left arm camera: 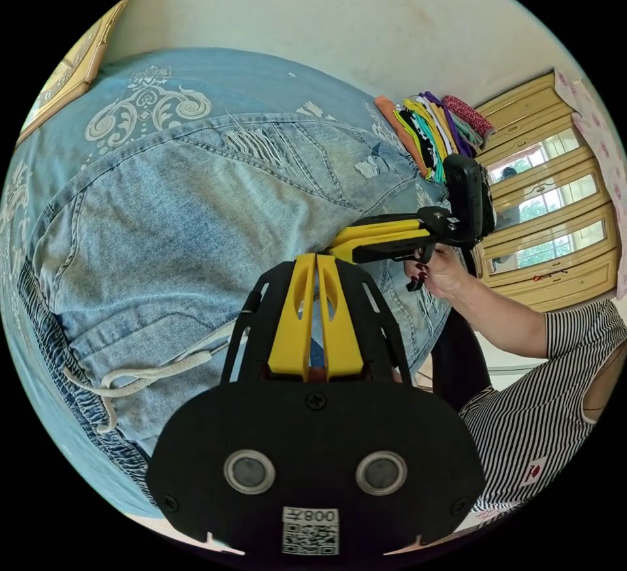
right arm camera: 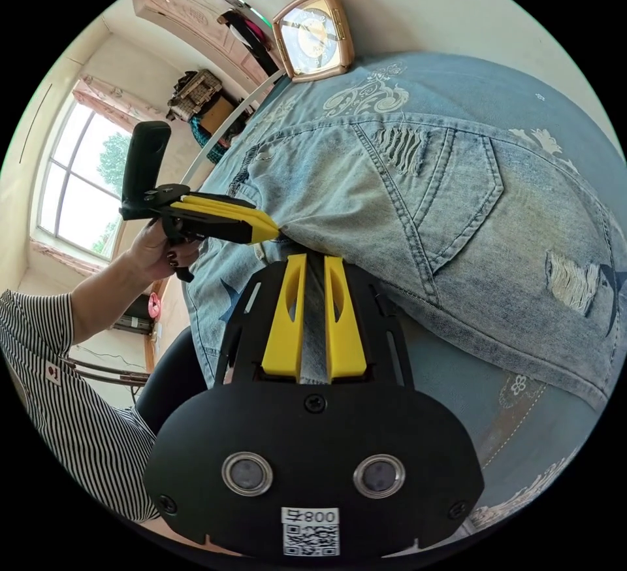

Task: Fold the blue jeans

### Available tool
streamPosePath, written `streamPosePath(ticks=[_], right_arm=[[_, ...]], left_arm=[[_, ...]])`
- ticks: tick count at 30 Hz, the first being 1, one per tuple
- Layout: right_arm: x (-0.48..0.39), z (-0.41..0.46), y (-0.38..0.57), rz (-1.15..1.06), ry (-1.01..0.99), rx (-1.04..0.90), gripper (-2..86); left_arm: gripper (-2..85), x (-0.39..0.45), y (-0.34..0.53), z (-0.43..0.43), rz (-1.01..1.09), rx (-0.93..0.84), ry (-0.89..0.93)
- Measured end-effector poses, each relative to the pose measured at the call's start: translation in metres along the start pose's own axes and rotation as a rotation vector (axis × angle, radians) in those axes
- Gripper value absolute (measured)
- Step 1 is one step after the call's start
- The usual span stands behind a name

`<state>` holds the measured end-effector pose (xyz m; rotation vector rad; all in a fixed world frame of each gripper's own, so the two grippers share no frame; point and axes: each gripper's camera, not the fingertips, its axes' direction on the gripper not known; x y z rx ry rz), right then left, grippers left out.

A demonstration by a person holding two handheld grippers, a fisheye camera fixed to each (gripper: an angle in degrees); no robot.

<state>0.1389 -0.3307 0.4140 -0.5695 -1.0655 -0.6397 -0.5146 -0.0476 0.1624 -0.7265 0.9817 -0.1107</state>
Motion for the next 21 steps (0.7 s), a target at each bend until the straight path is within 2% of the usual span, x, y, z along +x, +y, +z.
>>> streamPosePath(ticks=[6,8,11,12,15,21], right_arm=[[0.007,0.021,-0.016,-0.045,-0.061,-0.128,3.6],[0.01,0.017,-0.016,-0.041,-0.074,-0.1,1.5],[0.014,0.007,-0.015,-0.057,-0.268,-0.047,0.6],[0.013,0.006,-0.015,-0.063,-0.267,-0.048,0.5],[0.008,0.009,-0.015,-0.084,-0.178,-0.085,0.2],[0.019,-0.021,-0.005,0.001,0.043,0.046,0.2]], left_arm=[[0.1,-0.004,-0.011,-0.005,-0.005,0.073,0.014],[0.2,-0.004,-0.014,-0.007,-0.004,0.073,-0.023],[0.4,-0.002,-0.015,-0.004,0.007,0.064,-0.034],[0.6,-0.002,-0.016,0.002,0.0,0.041,-0.05],[1.4,0.003,-0.016,0.012,0.006,0.019,-0.098],[6.3,0.026,-0.016,0.02,0.077,0.001,-0.214]])
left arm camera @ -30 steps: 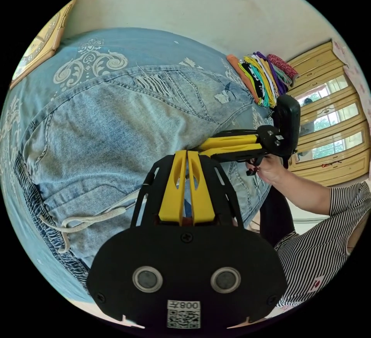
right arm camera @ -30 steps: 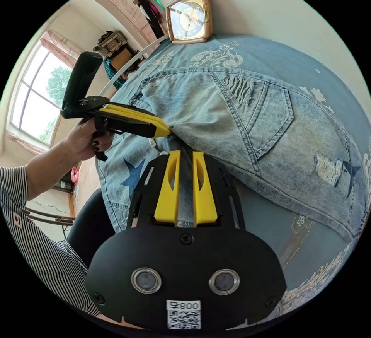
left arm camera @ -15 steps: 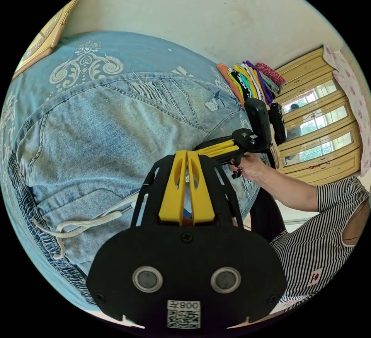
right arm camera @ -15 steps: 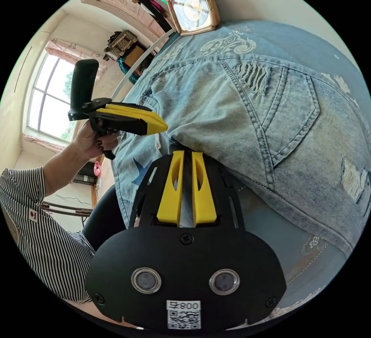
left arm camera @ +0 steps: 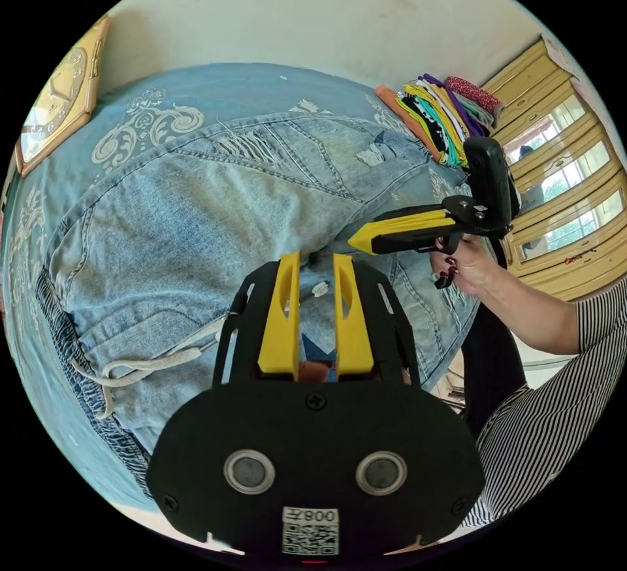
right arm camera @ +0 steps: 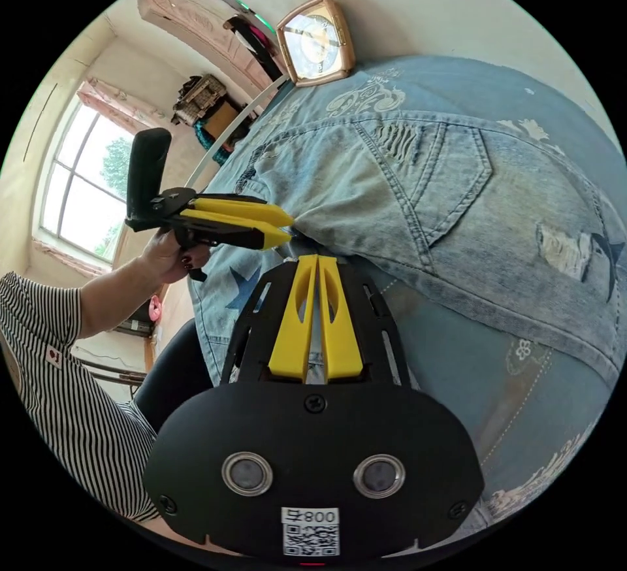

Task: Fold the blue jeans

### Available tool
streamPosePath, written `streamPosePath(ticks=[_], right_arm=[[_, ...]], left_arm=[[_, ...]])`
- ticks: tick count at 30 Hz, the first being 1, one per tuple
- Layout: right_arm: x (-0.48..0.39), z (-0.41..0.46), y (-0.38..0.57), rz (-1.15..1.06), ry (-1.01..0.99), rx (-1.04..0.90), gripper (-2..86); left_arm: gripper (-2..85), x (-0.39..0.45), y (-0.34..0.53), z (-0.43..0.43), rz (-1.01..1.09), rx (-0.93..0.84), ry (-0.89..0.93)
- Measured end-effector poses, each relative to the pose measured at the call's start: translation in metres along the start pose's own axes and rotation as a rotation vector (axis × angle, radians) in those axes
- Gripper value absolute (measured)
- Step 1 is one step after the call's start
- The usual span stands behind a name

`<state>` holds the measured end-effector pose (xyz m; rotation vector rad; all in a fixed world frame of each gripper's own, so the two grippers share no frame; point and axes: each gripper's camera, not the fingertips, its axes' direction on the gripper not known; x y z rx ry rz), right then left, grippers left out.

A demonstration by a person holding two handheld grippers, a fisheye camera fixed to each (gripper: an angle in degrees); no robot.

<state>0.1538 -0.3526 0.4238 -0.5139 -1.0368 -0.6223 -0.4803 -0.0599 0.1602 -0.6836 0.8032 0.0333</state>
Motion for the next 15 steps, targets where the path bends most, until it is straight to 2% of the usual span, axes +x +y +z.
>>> streamPosePath(ticks=[3,8,10,15], right_arm=[[0.001,0.005,-0.006,-0.002,0.073,-0.032,0.3],[-0.003,0.028,-0.018,-0.041,0.003,-0.177,0.2],[-0.011,0.033,-0.019,-0.085,-0.039,-0.22,0.1],[-0.01,0.027,-0.023,-0.039,-0.052,-0.198,0.1]], left_arm=[[3.5,0.004,-0.005,0.006,0.004,-0.042,-0.118],[0.9,-0.004,-0.002,-0.018,-0.029,0.038,-0.04],[0.7,-0.005,-0.002,-0.016,-0.033,0.018,-0.026],[0.4,-0.012,-0.002,-0.004,-0.064,-0.033,-0.057]])
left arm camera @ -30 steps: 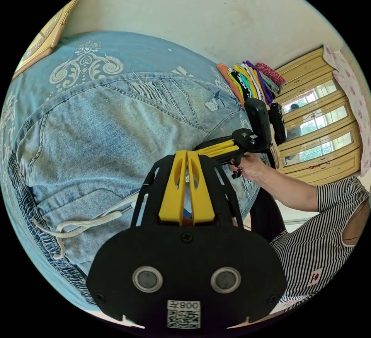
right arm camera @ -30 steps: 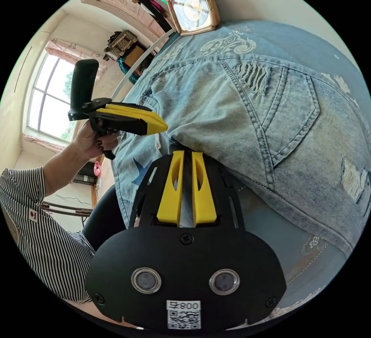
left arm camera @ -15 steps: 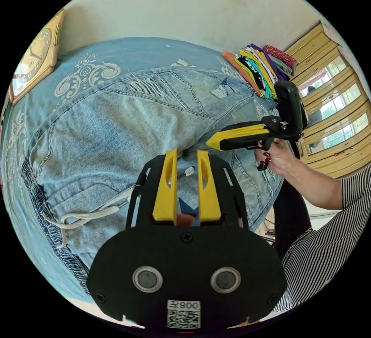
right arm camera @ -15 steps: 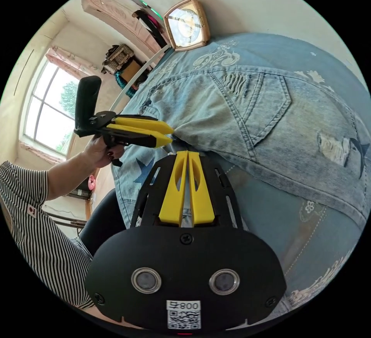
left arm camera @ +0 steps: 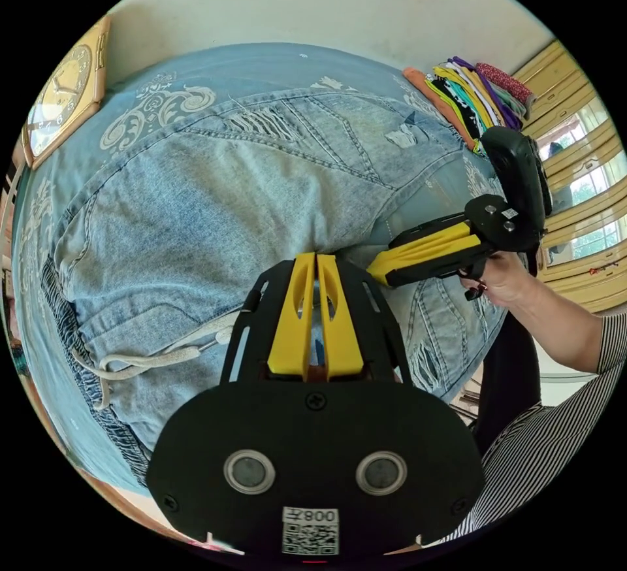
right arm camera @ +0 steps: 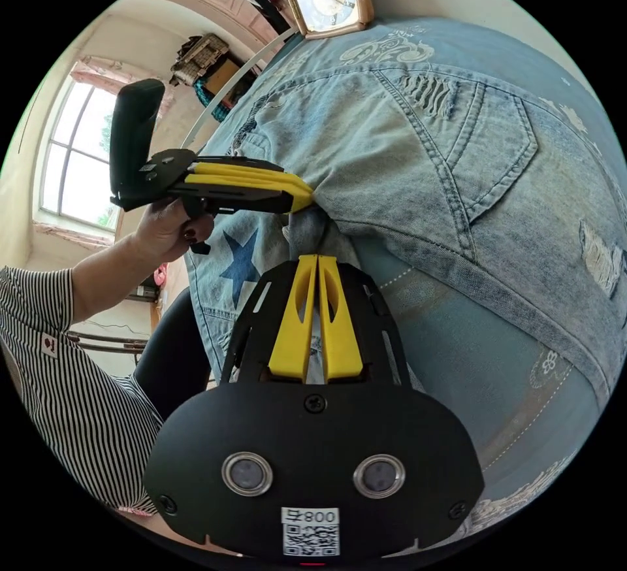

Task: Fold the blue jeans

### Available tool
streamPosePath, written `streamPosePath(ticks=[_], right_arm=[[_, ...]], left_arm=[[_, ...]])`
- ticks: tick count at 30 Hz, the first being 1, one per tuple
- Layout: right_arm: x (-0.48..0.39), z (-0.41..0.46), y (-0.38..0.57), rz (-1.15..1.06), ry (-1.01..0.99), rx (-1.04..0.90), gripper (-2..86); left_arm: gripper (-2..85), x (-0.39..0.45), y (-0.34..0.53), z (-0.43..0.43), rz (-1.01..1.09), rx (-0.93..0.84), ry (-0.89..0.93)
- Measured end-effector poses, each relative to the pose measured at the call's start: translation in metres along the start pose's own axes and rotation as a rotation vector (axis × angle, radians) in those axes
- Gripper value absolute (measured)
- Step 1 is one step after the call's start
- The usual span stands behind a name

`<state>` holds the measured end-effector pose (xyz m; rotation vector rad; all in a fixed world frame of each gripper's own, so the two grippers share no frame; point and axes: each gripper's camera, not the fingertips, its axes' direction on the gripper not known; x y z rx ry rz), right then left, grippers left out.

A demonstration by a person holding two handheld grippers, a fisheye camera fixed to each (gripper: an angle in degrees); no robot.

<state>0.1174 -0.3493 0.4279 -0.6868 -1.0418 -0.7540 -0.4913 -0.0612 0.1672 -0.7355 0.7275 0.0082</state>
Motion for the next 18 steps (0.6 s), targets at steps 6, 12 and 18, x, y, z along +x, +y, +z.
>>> streamPosePath(ticks=[6,12,18], right_arm=[[-0.028,-0.035,0.006,-0.001,0.18,0.169,0.1],[-0.057,0.001,0.003,-0.093,0.309,0.034,0.1],[-0.064,-0.005,-0.002,-0.069,0.311,0.04,0.1]], left_arm=[[0.6,-0.005,0.01,-0.012,-0.006,0.037,0.005],[0.5,-0.008,0.022,-0.043,-0.002,0.138,-0.003],[0.2,-0.014,0.029,-0.043,0.005,0.059,-0.02]])
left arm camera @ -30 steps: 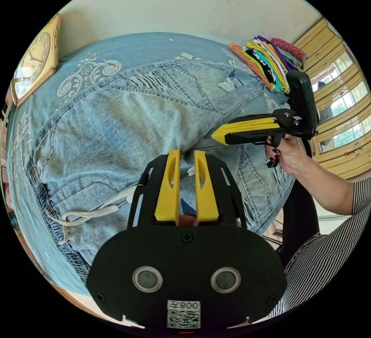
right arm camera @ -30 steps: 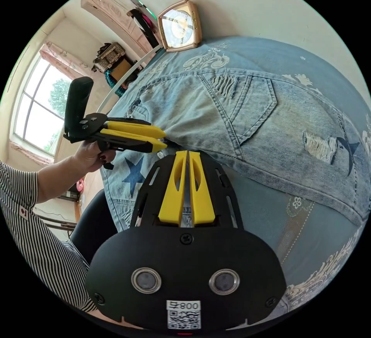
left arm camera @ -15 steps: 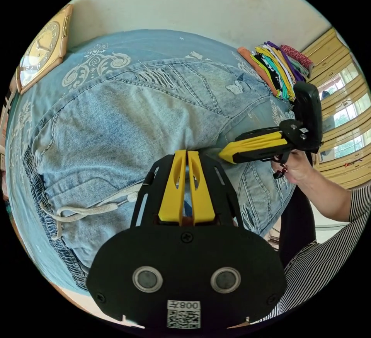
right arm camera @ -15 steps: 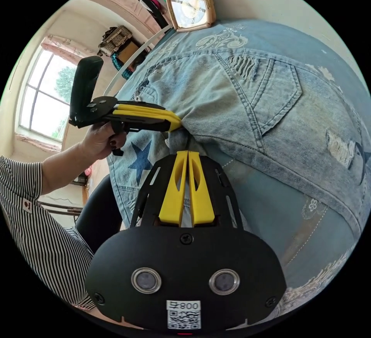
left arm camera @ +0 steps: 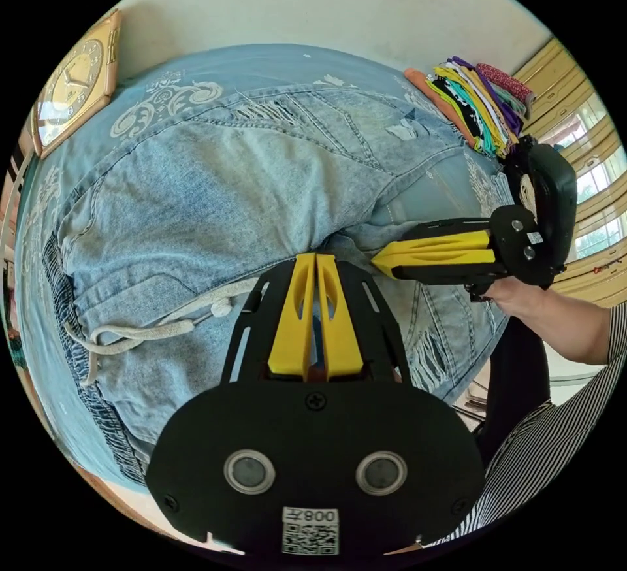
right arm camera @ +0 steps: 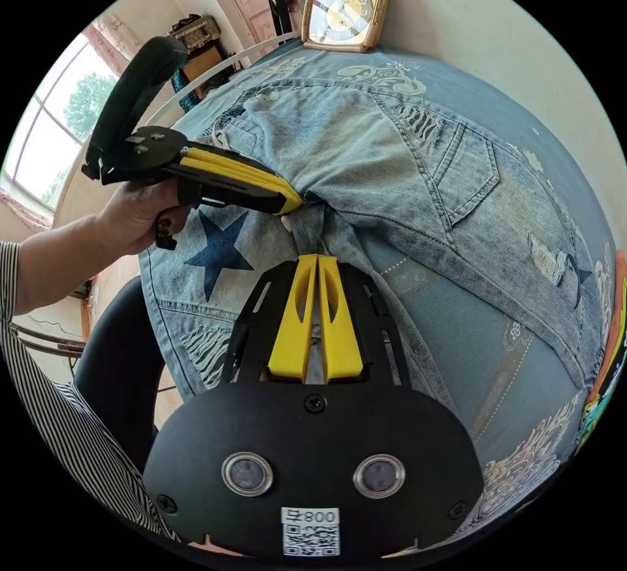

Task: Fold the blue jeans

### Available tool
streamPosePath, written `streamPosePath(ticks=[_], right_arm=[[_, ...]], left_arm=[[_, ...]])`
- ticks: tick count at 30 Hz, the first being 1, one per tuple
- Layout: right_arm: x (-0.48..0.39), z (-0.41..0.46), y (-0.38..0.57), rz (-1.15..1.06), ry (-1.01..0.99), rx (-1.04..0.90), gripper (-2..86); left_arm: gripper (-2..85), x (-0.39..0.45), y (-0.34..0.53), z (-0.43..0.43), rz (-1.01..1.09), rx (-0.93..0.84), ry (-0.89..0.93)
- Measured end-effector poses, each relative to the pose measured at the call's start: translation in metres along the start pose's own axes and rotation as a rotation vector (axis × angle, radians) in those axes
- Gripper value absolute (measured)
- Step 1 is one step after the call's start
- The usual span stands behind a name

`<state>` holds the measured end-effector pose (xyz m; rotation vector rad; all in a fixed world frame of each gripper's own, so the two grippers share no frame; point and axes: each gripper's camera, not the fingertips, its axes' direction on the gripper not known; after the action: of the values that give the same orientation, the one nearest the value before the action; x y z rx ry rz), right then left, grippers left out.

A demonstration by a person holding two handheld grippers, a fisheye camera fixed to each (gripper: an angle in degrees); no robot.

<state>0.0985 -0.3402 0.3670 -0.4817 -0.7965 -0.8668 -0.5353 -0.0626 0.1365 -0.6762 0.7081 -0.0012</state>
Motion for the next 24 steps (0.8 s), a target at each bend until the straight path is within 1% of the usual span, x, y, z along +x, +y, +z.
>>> streamPosePath(ticks=[2,5,7,9,11,12,13,17,20,24], right_arm=[[-0.003,-0.011,-0.008,-0.006,0.014,-0.028,0.1],[-0.008,-0.032,-0.011,0.009,0.06,0.089,0.1],[-0.012,-0.035,-0.015,0.001,0.056,0.115,0.0],[-0.015,-0.03,-0.023,-0.013,0.043,0.091,0.0],[-0.017,-0.013,-0.036,-0.018,0.017,-0.012,0.1],[-0.017,-0.008,-0.038,-0.016,0.019,-0.037,0.1],[-0.016,-0.01,-0.039,-0.024,0.012,-0.009,0.1],[-0.012,-0.022,-0.046,-0.011,-0.013,-0.023,0.1],[-0.013,-0.039,-0.05,-0.011,-0.031,0.046,0.1],[-0.017,-0.05,-0.064,-0.032,-0.046,0.091,0.1]], left_arm=[[0.1,-0.002,0.004,-0.017,0.002,0.062,0.002],[0.1,-0.014,0.015,-0.038,-0.021,0.104,-0.054],[0.2,-0.027,0.022,-0.046,-0.055,0.09,-0.082],[0.2,-0.049,0.033,-0.053,-0.134,0.072,-0.112],[0.2,-0.064,0.037,-0.05,-0.155,0.012,-0.075],[0.3,-0.073,0.04,-0.056,-0.176,0.034,-0.017],[0.3,-0.076,0.04,-0.059,-0.18,0.035,0.003],[0.7,-0.094,0.045,-0.099,-0.187,0.16,0.033],[1.6,-0.116,0.048,-0.128,-0.226,0.237,0.004],[3.3,-0.151,0.041,-0.158,-0.264,0.258,-0.041]])
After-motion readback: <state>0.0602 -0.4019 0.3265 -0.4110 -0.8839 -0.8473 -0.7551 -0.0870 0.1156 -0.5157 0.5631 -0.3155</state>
